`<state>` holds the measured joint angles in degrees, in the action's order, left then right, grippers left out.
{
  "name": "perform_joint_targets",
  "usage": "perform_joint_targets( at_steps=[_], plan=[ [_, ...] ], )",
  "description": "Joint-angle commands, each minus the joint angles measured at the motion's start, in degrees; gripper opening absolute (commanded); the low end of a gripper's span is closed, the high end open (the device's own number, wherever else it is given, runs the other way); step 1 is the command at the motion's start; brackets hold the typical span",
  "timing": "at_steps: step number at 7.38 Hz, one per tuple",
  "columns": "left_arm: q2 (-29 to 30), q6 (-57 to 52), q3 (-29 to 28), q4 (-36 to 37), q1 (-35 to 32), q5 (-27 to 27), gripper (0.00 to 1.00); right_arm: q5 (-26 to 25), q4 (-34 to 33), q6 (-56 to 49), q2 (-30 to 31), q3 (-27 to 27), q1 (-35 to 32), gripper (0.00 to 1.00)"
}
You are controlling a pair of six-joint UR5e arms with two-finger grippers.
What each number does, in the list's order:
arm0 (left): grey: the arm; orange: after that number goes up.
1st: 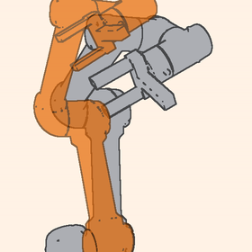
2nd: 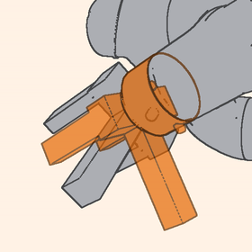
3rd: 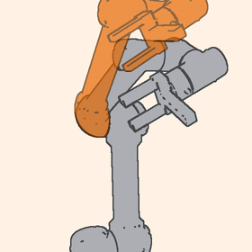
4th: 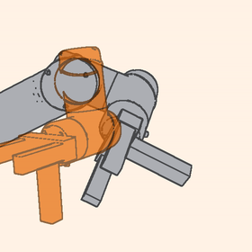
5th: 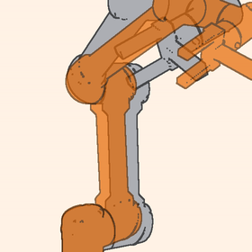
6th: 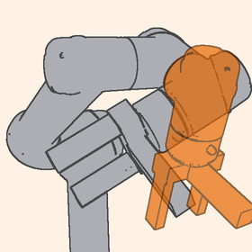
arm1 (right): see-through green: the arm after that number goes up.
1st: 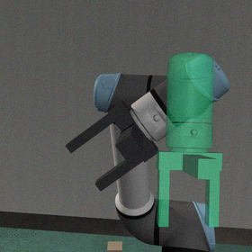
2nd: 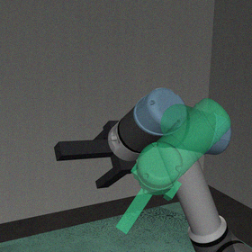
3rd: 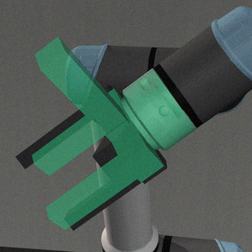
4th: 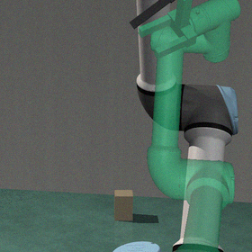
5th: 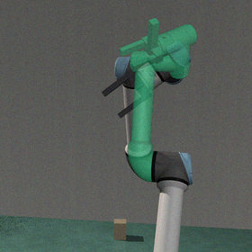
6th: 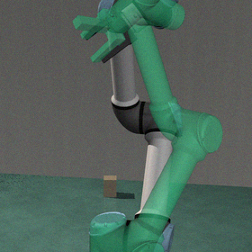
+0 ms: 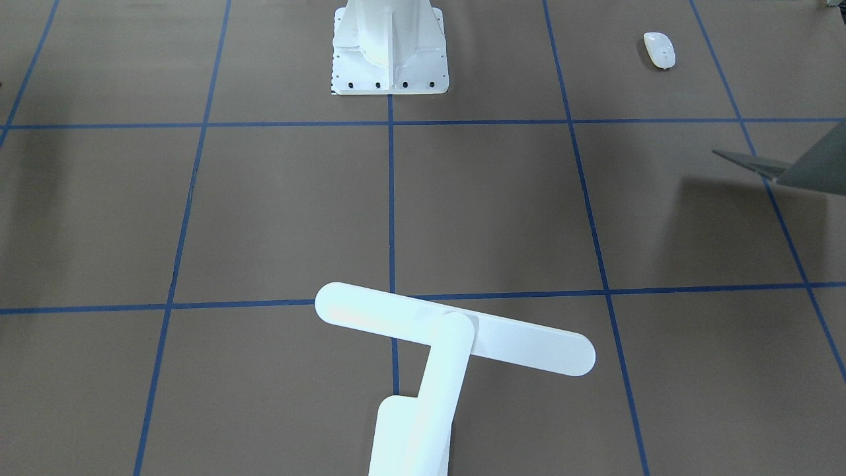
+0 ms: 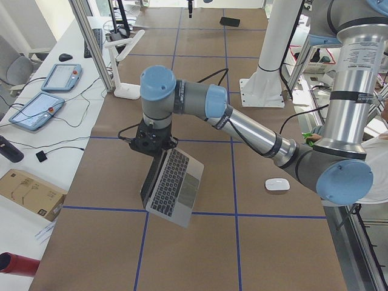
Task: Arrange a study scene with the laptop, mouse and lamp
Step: 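Lower the laptop with the left gripper onto the table before the white lamp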
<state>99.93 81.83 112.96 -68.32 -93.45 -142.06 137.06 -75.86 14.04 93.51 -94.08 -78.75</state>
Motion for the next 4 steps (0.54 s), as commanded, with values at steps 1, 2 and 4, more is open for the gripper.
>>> perform_joint_targets(
  at_steps=[1, 2, 4],
  plan=[
    [11.72, 21.34, 3.22, -0.15, 11.14, 0.81, 0.00, 0.75, 0.01, -0.07, -0.35, 1.18, 0.00, 0.99],
    [16.30, 31.10, 4.62, -0.15, 17.88, 3.78, 0.00, 0.67, 0.01, -0.07, -0.70, 1.44, 0.00, 0.99],
    [26.14, 49.14, 4.29, -0.15, 31.34, 12.13, 0.00, 0.75, 0.01, 0.02, -1.14, 2.58, 0.08, 0.99]
  ],
)
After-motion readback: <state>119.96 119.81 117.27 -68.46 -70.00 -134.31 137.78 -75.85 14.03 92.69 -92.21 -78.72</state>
